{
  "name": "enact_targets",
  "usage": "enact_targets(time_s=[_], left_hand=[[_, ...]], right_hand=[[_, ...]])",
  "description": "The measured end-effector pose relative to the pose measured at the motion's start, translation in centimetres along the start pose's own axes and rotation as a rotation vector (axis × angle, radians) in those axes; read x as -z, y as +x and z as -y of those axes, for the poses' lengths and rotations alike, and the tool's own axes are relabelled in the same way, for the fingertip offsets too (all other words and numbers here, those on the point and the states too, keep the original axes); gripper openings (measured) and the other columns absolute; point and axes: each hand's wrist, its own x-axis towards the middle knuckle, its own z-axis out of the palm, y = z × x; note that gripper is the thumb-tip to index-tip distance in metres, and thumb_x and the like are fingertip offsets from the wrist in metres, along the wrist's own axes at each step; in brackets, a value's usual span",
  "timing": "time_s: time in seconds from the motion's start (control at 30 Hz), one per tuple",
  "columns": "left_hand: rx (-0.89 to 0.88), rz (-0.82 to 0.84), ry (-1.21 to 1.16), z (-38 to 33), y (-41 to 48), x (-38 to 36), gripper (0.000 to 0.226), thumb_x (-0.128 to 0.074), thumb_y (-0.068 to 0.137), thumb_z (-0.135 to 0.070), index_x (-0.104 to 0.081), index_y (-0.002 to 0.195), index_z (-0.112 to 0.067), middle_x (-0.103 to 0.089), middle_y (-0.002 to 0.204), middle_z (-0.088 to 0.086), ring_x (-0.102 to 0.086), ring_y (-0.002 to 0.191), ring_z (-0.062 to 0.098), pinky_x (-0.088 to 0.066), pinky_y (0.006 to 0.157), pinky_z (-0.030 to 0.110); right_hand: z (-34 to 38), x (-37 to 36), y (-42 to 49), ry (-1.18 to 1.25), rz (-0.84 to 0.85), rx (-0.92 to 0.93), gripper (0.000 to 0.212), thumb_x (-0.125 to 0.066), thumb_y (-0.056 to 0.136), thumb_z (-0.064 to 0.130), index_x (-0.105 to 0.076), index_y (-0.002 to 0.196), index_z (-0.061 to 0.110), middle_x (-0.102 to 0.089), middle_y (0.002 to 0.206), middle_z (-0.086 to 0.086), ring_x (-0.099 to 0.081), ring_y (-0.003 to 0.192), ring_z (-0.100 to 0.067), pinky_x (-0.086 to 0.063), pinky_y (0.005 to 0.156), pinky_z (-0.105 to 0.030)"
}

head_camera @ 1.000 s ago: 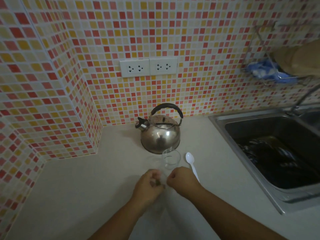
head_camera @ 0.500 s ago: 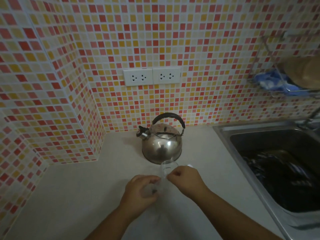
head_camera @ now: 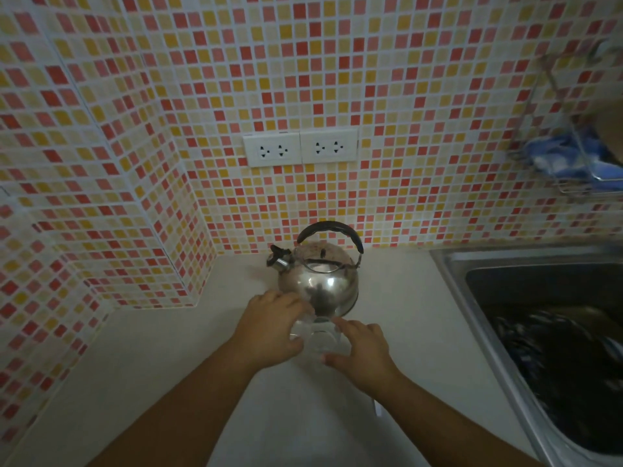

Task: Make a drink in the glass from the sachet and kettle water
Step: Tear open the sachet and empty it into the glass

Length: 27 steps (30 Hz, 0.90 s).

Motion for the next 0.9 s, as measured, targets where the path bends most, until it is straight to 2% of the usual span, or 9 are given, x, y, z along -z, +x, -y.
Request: enact_targets(time_s=[0.13, 0.3, 0.43, 0.6, 0.7, 0.9], left_hand=[[-0.177, 0.027, 0.211, -1.2, 1.1, 0.2, 0.043, -0.061, 0.069, -0.024, -0.060, 0.112, -0.024, -0.062, 0.114, 0.001, -0.053, 0.104, 0.029, -0.041, 0.078, 0.037], [-0.269, 0.102, 0.423, -2.4, 1.9, 0.5, 0.043, -0.055, 0.077, -0.010, -0.056, 0.118, -0.019, -0.058, 0.120, 0.005, -0.050, 0.107, 0.031, -0.039, 0.085, 0.038], [-0.351, 0.154, 0.558, -3.0, 2.4, 0.8, 0.038, -0.056, 0.080, -0.007, -0.053, 0.118, -0.015, -0.056, 0.122, 0.006, -0.048, 0.109, 0.030, -0.040, 0.087, 0.039], [-0.450, 0.170, 0.575, -3.3, 2.9, 1.0, 0.035, -0.057, 0.081, -0.003, -0.054, 0.115, -0.009, -0.057, 0.119, 0.010, -0.048, 0.107, 0.032, -0.042, 0.092, 0.041], [-0.490, 0.177, 0.597, -3.3, 3.1, 1.0, 0.030, -0.059, 0.081, -0.003, -0.057, 0.110, -0.008, -0.061, 0.116, 0.011, -0.052, 0.106, 0.032, -0.045, 0.093, 0.042], [-0.568, 0.160, 0.619, -3.3, 3.2, 1.6, 0.025, -0.076, 0.066, -0.017, -0.067, 0.088, -0.022, -0.070, 0.092, -0.006, -0.062, 0.086, 0.015, -0.054, 0.075, 0.027]], right_hand=[[-0.2, 0.0, 0.0, 0.030, -0.026, 0.014, 0.070, -0.064, 0.070, 0.059, -0.041, 0.132, 0.037, -0.056, 0.128, 0.005, -0.044, 0.112, -0.024, -0.033, 0.093, -0.033], [0.2, 0.4, 0.1, 0.016, -0.008, 0.028, 0.059, -0.064, 0.066, 0.056, -0.048, 0.120, 0.039, -0.061, 0.118, 0.004, -0.050, 0.108, -0.024, -0.037, 0.091, -0.035], [0.5, 0.8, -0.1, 0.043, -0.024, -0.003, 0.055, -0.067, 0.066, 0.051, -0.051, 0.117, 0.038, -0.060, 0.117, 0.004, -0.044, 0.107, -0.025, -0.035, 0.083, -0.035], [0.7, 1.2, -0.3, 0.044, -0.003, -0.018, 0.060, -0.068, 0.068, 0.054, -0.050, 0.123, 0.035, -0.059, 0.122, 0.004, -0.043, 0.110, -0.025, -0.035, 0.084, -0.034], [0.9, 1.2, -0.4, 0.056, -0.004, -0.031, 0.056, -0.068, 0.069, 0.051, -0.052, 0.120, 0.035, -0.060, 0.120, 0.005, -0.043, 0.108, -0.024, -0.035, 0.082, -0.033], [0.8, 1.0, -0.5, 0.056, -0.008, -0.047, 0.054, -0.067, 0.068, 0.051, -0.052, 0.118, 0.037, -0.060, 0.118, 0.006, -0.043, 0.108, -0.023, -0.033, 0.081, -0.033]])
